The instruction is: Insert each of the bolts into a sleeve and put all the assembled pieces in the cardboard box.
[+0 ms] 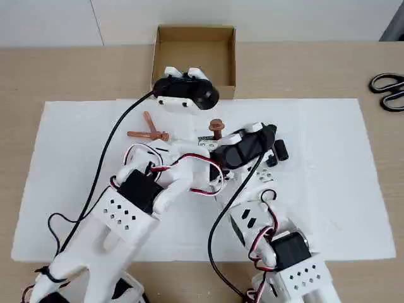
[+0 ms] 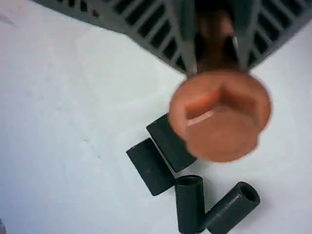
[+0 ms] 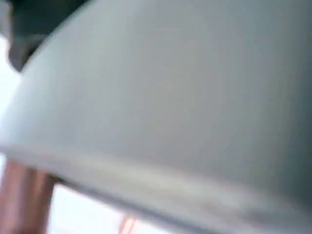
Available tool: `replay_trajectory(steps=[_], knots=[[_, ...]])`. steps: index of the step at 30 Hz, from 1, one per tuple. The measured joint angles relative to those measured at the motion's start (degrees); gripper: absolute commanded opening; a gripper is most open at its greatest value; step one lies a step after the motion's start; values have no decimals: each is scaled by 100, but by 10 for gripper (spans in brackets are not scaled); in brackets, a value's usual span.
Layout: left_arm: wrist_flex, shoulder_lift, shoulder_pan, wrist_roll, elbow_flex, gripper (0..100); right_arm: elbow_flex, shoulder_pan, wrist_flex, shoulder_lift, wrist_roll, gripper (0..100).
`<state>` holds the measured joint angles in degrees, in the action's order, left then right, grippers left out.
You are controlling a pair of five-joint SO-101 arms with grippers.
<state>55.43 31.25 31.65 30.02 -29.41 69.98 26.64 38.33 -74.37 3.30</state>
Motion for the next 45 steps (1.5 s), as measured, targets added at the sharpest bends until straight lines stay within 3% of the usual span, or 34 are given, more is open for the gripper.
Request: replay_trajectory(steps=[18,28,45], knots=[[290,9,9,-237,0,9,0,9,-26,0,0,3],[721,9,-105,-290,62,219,18,18,-26,9,-26,3],[1574,633,-123,-334,387,231,-9,-9,-70,-9,-26,3]])
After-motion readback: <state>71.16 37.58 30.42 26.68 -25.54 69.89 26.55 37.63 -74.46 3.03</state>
